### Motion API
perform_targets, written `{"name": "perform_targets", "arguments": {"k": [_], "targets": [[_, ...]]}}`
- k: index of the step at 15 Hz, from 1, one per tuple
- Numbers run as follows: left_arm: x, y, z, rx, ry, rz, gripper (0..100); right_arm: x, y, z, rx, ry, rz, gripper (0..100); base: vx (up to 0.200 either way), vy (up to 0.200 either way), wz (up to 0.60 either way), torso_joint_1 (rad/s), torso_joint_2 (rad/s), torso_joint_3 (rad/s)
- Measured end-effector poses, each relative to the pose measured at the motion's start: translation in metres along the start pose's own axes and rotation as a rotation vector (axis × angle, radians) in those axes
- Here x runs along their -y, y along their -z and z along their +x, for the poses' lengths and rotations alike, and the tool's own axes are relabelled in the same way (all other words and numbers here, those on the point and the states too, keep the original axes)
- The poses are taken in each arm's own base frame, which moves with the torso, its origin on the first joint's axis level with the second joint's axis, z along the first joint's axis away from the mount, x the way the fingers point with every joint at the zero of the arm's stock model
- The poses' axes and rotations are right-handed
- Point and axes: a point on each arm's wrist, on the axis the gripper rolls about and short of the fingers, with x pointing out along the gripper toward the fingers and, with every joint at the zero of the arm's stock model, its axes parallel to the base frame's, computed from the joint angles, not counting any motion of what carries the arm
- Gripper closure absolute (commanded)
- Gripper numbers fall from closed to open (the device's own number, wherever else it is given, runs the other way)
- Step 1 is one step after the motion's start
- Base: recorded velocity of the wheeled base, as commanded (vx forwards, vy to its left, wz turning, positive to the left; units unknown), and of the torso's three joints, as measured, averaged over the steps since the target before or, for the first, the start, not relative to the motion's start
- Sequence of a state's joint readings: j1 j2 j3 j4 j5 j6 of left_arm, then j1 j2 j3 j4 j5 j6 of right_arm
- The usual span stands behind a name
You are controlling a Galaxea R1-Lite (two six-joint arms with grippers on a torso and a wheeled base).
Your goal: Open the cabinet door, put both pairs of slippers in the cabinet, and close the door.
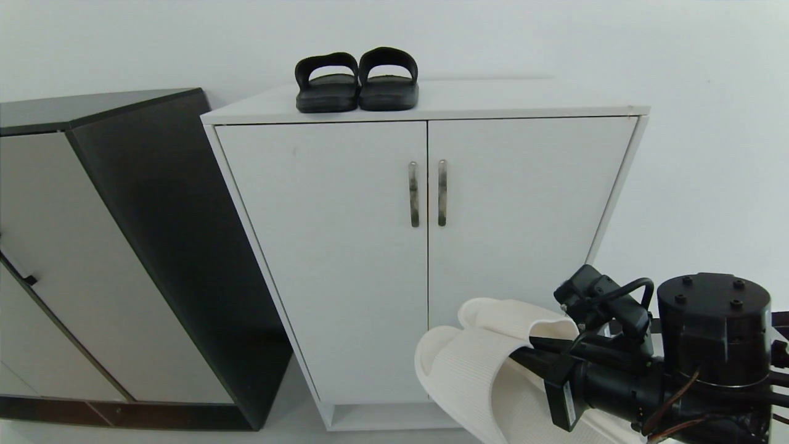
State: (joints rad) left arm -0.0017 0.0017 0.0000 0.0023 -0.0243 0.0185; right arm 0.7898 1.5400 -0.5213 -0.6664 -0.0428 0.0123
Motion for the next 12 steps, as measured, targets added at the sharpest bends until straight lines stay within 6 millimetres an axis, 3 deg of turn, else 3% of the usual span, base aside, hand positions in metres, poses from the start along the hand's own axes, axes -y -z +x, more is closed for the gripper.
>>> {"name": "perform_targets", "arguments": {"k": [3, 10, 12], "targets": [[0.000, 0.000, 0.000, 0.000, 0.000, 0.000, 0, 0.000, 0.000, 0.000, -0.002, 0.000, -0.002, 100, 0.000, 0.000, 0.00, -0.007, 0.24, 0.230], [-0.001, -0.002, 0.000, 0.004, -0.042, -0.005, 0, -0.001, 0.004, 0.000, -0.015, -0.001, -0.017, 100, 0.000, 0.000, 0.00, 0.001, 0.01, 0.006], [-0.001, -0.022, -0.005, 0.063, -0.038, -0.073, 0, -0.001, 0.006, 0.000, -0.020, -0.001, -0.017, 100, 0.000, 0.000, 0.00, 0.000, 0.00, 0.000]]}}
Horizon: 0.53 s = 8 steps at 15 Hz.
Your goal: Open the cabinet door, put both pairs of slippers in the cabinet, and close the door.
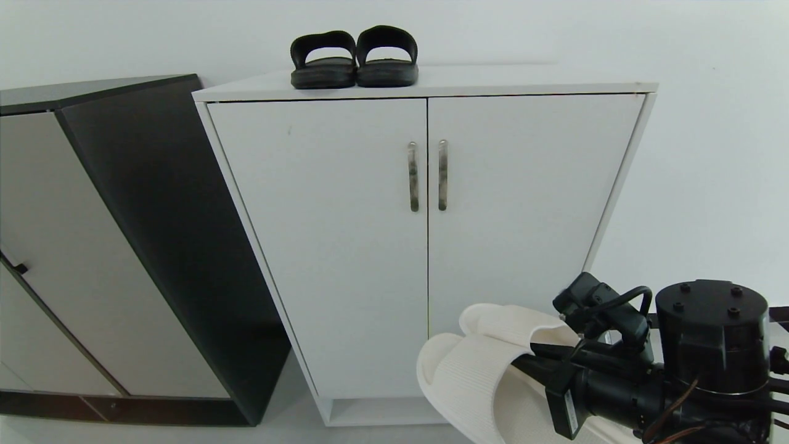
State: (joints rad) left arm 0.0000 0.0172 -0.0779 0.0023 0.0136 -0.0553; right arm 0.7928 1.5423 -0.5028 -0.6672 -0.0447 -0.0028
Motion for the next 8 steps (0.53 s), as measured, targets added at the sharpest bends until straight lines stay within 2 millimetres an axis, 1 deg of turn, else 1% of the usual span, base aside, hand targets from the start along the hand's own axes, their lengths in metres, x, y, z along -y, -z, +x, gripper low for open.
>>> {"name": "perform_targets", "arguments": {"k": [2, 4, 6, 8], "targets": [[0.003, -0.033, -0.003, 0.050, 0.047, -0.101, 0, 0.000, 0.000, 0.000, -0.001, 0.000, 0.000, 100, 0.000, 0.000, 0.00, 0.000, 0.00, 0.000], [0.006, -0.049, 0.009, -0.021, 0.144, -0.128, 0, 0.000, 0.000, 0.000, -0.001, 0.001, 0.001, 100, 0.000, 0.000, 0.00, 0.000, 0.00, 0.000], [0.009, -0.063, 0.032, -0.085, 0.242, -0.141, 0, 0.001, 0.000, 0.000, 0.000, 0.003, 0.002, 100, 0.000, 0.000, 0.00, 0.000, 0.00, 0.000], [0.014, -0.079, 0.062, -0.104, 0.370, -0.143, 0, 0.001, -0.001, 0.000, 0.012, 0.005, 0.005, 100, 0.000, 0.000, 0.00, 0.000, 0.00, 0.000]]}}
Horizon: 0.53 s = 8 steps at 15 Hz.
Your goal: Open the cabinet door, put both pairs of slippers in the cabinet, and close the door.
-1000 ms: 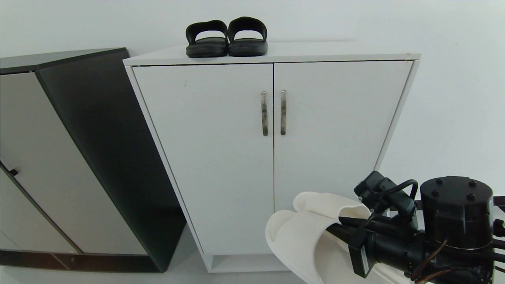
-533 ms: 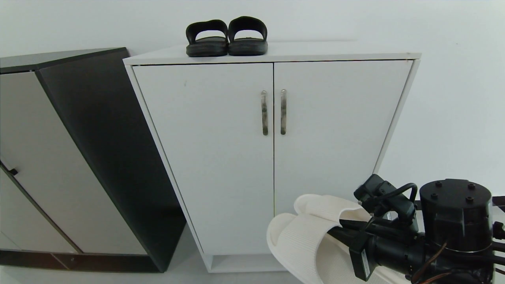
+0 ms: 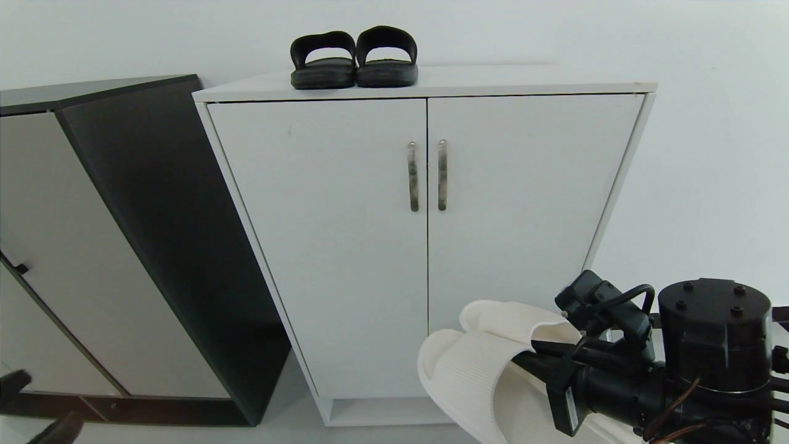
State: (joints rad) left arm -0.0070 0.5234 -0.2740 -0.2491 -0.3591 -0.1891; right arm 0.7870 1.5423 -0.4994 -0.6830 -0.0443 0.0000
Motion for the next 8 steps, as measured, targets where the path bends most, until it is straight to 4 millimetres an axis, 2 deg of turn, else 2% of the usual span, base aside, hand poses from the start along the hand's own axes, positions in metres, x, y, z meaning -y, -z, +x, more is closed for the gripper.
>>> {"name": "perform_targets", "arguments": {"k": [5, 8], "targets": [[-0.002, -0.051, 0.064, -0.049, 0.291, 0.007, 0, 0.002, 0.000, 0.001, 0.001, -0.008, 0.013, 100, 0.000, 0.000, 0.00, 0.000, 0.00, 0.000], [0.010, -0.065, 0.097, -0.076, 0.350, 0.020, 0, 0.002, 0.002, 0.003, -0.010, -0.016, 0.013, 100, 0.000, 0.000, 0.00, 0.000, 0.00, 0.000]]}}
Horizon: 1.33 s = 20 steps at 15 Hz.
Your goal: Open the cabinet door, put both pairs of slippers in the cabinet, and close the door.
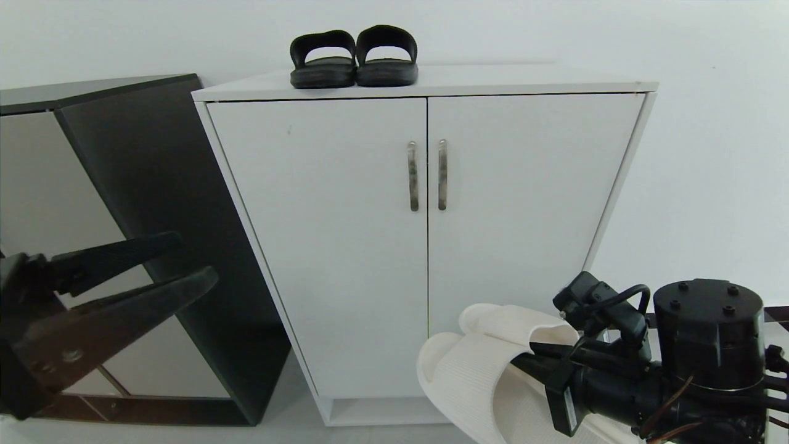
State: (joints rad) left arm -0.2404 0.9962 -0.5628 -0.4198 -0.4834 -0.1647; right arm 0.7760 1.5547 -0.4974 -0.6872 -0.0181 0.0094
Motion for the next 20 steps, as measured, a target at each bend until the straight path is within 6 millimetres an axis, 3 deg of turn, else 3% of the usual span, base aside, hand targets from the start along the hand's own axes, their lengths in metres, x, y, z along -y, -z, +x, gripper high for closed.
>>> {"name": "perform_targets", "arguments": {"k": [5, 8, 13, 20], "targets": [[0.000, -0.007, 0.070, -0.090, 0.085, 0.012, 0, 0.000, 0.001, 0.000, 0.014, -0.002, -0.001, 100, 0.000, 0.000, 0.00, 0.000, 0.00, 0.000], [0.015, -0.016, 0.116, -0.085, 0.147, 0.029, 0, 0.000, 0.001, 0.001, 0.011, -0.002, -0.005, 100, 0.000, 0.000, 0.00, 0.000, 0.00, 0.000], [0.039, -0.023, 0.165, -0.100, 0.247, 0.030, 0, -0.001, 0.002, 0.003, 0.006, -0.007, -0.010, 100, 0.000, 0.000, 0.00, 0.000, 0.00, 0.000], [0.047, -0.041, 0.218, -0.145, 0.401, -0.063, 0, -0.007, 0.006, 0.004, -0.011, -0.053, -0.012, 100, 0.000, 0.000, 0.00, 0.000, 0.00, 0.000]]}}
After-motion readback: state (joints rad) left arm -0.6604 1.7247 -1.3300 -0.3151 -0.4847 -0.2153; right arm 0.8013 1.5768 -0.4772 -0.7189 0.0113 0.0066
